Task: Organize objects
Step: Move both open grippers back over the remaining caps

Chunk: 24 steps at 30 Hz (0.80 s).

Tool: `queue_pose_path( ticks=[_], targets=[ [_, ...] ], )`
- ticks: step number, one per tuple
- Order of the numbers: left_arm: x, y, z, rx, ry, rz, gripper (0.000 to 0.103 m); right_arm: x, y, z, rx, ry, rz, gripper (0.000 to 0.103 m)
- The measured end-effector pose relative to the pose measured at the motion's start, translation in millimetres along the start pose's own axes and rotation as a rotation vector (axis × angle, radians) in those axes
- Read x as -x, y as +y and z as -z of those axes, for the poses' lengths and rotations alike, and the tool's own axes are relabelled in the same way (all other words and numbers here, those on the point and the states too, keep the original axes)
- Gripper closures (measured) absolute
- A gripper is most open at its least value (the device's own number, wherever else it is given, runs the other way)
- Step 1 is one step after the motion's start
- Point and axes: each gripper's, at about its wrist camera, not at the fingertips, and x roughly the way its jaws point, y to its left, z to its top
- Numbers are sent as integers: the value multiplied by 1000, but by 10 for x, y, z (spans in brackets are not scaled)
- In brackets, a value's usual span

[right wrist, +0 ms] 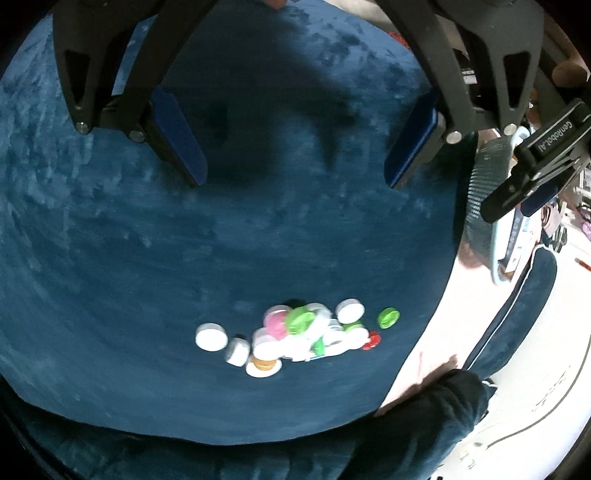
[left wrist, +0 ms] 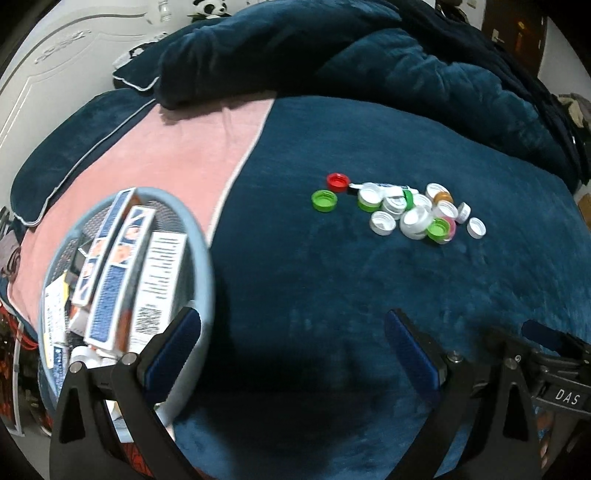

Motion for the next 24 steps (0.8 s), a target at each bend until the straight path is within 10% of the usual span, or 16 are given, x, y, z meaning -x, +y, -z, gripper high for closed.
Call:
queue_pose_path(
  ticks=[24],
  targets=[
    [-909,-341,-672,-1,57,62,1,-478,-702,-1000,-4,-11,161,1]
  ],
)
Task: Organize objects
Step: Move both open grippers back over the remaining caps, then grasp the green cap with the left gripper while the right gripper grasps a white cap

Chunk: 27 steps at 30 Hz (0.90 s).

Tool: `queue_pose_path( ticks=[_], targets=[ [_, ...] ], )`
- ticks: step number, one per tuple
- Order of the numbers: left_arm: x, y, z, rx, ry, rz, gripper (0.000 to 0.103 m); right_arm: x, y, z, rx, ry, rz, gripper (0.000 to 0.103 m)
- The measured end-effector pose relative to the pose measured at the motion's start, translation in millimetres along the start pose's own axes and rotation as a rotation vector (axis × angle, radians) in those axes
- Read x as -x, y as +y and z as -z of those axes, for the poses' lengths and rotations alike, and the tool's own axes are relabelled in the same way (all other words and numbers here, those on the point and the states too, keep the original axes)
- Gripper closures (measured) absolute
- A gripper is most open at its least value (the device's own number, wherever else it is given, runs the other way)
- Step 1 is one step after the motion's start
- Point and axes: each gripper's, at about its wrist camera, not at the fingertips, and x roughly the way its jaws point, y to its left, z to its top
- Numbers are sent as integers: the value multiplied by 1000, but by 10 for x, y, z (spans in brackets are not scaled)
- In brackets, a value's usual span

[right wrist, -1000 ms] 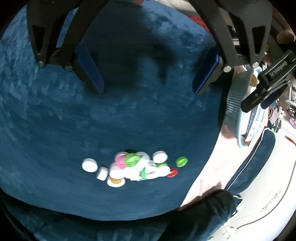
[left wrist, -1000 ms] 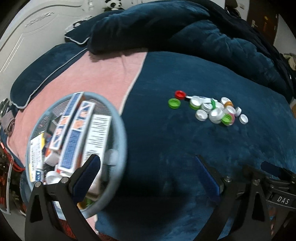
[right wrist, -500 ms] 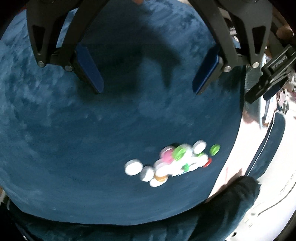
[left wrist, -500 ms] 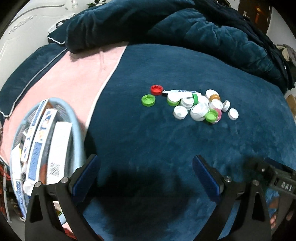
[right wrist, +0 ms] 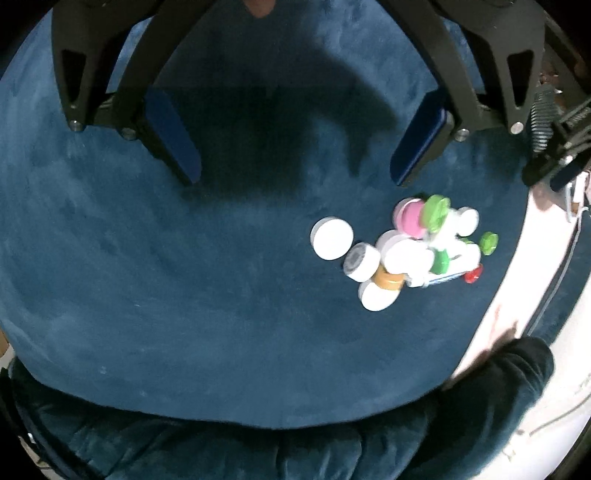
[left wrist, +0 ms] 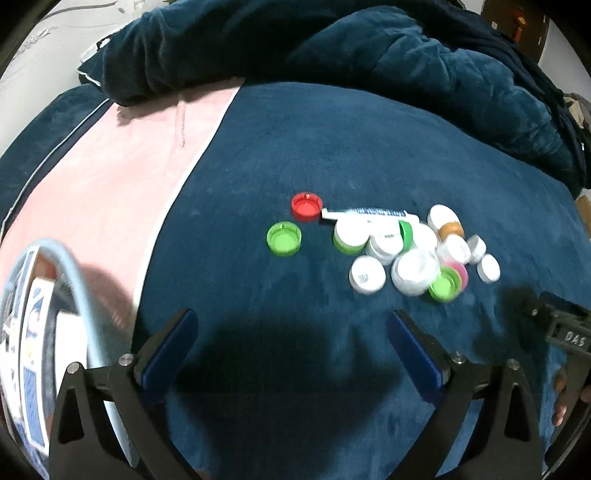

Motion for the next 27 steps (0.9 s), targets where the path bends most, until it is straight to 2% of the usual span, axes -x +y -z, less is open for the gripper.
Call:
queue_pose_path(
  ticks=[4,6,7,8,9,10,11,17,22,23,25,26,27],
  targets=[
    [-186,49,-79,27,17,2,1,-178,27,-115,1,-4,4,3],
    [-264,89,-107,51,20,10,1,-241,63,-163,15,-9,1,10],
    [-293,105,-118,55,19,7,1,-273,90,-173,30,-6,-7,19],
    [-325,120,-125,55,18,3,1,-307,123,-188,48,2,-16,35],
    [-358,137,-130,54,21,-1,1,-343,158,-187,73,13,-10,46],
    [-397,159,-134,56,27,-4,1,-364,181,-177,95,16,7,67],
    [-427,178,-132,59,31,-6,1,-360,183,-155,109,8,14,72],
    [-592,257,-169,76,20,-20,2,-249,30,-110,39,-1,-46,73],
    [-717,219,-250,54,-16,-43,14,-186,52,-81,29,3,-74,72],
    [-743,212,-264,47,-18,-40,19,-194,71,-99,36,4,-75,72],
    [-801,195,-281,26,-16,-31,35,-169,109,-81,52,6,-83,72],
    [-823,188,-283,12,-12,-18,64,-155,118,-64,59,7,-84,72],
    [-838,202,-299,2,-11,-15,72,-152,144,-59,64,9,-88,72]
  ],
)
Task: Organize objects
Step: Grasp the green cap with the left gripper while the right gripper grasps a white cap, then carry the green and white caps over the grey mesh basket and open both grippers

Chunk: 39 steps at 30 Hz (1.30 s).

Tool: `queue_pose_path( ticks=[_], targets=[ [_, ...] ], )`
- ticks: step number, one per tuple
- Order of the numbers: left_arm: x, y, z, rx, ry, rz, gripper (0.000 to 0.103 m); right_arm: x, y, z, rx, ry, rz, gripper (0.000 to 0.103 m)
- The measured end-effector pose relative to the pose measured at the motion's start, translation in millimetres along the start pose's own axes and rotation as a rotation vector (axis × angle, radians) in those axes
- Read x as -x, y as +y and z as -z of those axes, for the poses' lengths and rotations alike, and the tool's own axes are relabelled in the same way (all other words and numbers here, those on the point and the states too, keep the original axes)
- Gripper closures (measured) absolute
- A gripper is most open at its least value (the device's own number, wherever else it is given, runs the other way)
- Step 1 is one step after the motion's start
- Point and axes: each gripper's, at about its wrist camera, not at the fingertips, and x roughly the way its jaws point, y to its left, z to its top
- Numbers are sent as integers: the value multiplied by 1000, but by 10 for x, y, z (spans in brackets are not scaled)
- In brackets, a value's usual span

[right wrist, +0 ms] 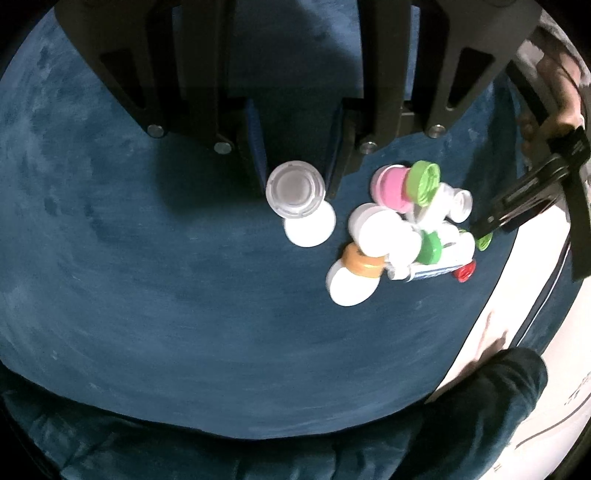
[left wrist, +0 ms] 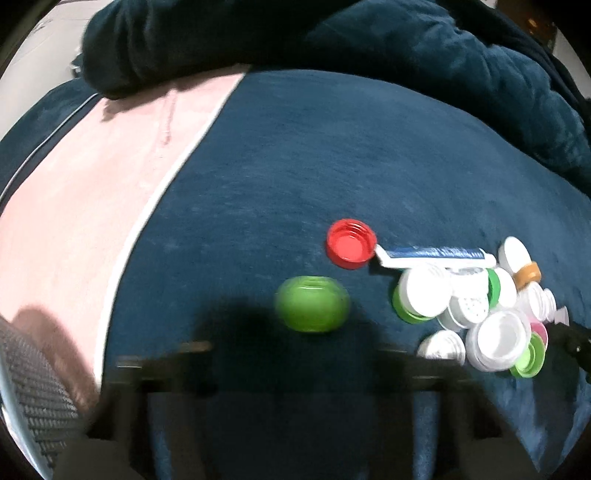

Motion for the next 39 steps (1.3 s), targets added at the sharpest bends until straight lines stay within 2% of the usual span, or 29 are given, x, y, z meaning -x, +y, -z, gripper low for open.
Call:
queue_pose_path(
  ticks=[5,9,16,20,26,30,35,39],
  targets=[
    [200,-30,24,-26,-26,19,72,105,83,42,2,-7,-26,72],
    [503,9,61,-24,-59,39,72,259,154,115,-29,-25,-82,72],
    [1295,129,239,-13,-138,74,72,656,440,311,-25,-91,-167,72],
    [1769,317,486,12,-187,88,72,878,686,493,-11,-120,-209,72],
    [2247,791,914,67,-214,54,72,1025,1303,764,61,-129,-285,72],
    [2438,1219,1167,119,-225,2,72,999,1816,911,148,-119,-328,72],
    [2534,1780,1462,247,-187,2,72,907,2401,1098,241,-80,-387,72],
    [2519,2026,1648,289,-149,-6,73,854,2834,1229,320,-57,-433,72]
  ],
)
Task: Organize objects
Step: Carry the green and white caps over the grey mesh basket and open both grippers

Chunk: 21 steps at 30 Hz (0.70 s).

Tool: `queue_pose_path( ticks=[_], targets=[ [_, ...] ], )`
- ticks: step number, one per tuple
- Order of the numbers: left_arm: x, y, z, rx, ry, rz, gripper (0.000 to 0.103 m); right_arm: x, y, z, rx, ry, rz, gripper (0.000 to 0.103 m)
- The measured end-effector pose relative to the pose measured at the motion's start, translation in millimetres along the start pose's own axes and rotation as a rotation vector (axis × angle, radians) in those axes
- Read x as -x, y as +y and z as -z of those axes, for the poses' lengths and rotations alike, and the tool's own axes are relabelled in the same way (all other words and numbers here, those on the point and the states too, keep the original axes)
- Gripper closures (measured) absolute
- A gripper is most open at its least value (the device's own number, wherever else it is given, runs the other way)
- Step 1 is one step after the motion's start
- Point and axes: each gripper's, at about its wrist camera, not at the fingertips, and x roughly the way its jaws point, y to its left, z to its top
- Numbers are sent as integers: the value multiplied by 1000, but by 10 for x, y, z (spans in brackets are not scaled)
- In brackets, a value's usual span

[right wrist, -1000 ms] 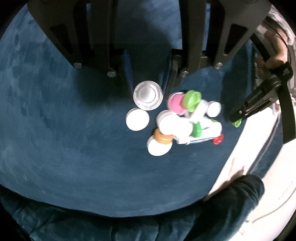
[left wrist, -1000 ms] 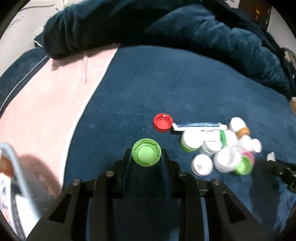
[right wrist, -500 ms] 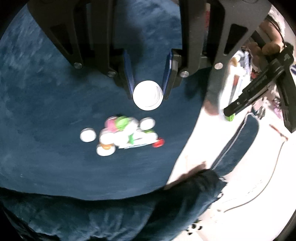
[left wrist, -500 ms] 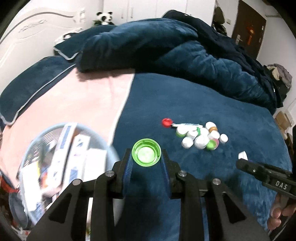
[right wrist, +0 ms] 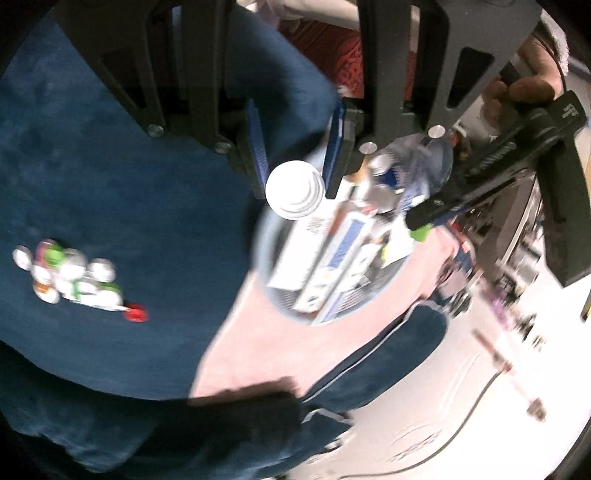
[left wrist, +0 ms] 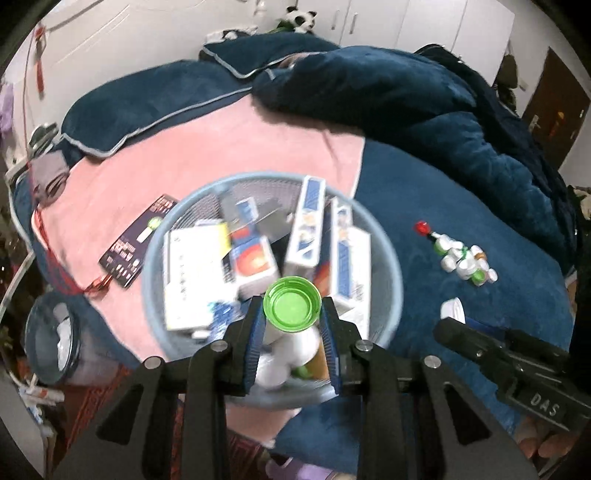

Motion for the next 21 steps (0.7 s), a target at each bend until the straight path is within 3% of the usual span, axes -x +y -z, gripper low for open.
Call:
queue_pose_path(
  ticks=[3,8,10,11,12,15,17,19,21],
  targets=[
    [-71,117,52,15,27,-8,73,-129,204,-14,33,17,-28,72],
    [-188,273,75,62,65,49,72,-320,303,-38,6,63,-89,71],
    [-178,286,82,52,54,43,55,-396,281,-29,-27,91,-132,70],
    [-164,295,84,52,46,33,32,-435,266,-27,-46,107,-147,70],
    [-134,330,95,55,30,-18,18,-459,243,-21,-68,117,-149,70],
    [-47,446,103,77,-4,-50,2,-405,209,-16,-83,96,-110,52],
    [19,532,123,101,-25,-68,1,-354,205,-20,-69,77,-70,22],
    [52,595,135,120,-29,-95,1,-297,173,-21,-66,52,-27,8],
    [70,649,153,143,-27,-101,1,-275,124,-22,-73,49,-3,7]
  ],
)
